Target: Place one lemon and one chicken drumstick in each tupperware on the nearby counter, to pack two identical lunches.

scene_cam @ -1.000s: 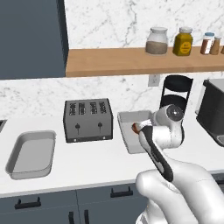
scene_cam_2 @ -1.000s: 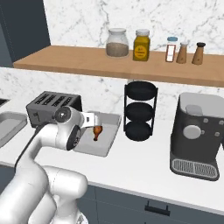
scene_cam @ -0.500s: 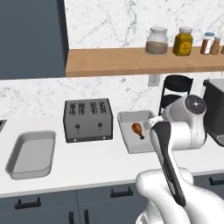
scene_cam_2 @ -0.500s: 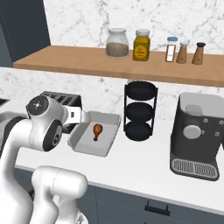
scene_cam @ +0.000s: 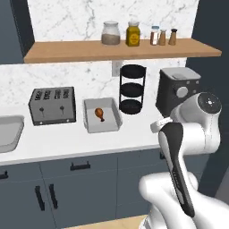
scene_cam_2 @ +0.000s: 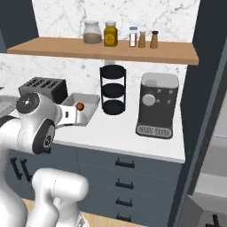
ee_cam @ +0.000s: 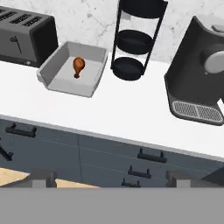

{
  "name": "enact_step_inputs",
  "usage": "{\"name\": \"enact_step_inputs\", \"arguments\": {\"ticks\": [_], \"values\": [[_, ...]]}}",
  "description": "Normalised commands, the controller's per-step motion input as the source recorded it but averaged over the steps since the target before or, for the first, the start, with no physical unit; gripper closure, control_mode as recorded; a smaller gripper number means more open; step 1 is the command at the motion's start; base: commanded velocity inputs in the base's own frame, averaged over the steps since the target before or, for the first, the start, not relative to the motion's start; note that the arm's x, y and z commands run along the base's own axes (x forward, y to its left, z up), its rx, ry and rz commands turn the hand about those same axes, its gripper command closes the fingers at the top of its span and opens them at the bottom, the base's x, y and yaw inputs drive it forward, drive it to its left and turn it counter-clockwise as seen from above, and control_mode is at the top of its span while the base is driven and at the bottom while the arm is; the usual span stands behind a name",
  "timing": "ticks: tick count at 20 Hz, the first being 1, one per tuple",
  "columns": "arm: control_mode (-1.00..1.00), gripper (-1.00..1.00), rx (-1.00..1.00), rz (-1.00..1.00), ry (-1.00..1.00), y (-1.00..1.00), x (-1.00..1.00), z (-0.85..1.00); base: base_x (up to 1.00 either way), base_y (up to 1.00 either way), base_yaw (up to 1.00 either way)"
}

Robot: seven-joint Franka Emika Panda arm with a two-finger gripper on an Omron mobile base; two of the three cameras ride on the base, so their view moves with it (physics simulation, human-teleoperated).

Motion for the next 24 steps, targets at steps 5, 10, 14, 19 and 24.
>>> {"name": "enact_step_inputs", "arguments": {"ticks": [5, 10, 14, 19, 24], "values": [[1.0, -1.0, 0.0, 0.0, 0.0, 0.0, 0.0, 0.0, -1.0, -1.0, -0.15], [1.0, -1.0, 0.0, 0.0, 0.0, 0.0, 0.0, 0.0, -0.66, -1.0, -0.1], [1.0, -1.0, 0.0, 0.0, 0.0, 0.0, 0.0, 0.0, 0.1, -1.0, -0.02], [1.0, -1.0, 0.0, 0.0, 0.0, 0.0, 0.0, 0.0, 0.62, -0.8, 0.0], [1.0, -1.0, 0.0, 0.0, 0.0, 0.0, 0.0, 0.0, 0.89, -0.48, 0.0]]}}
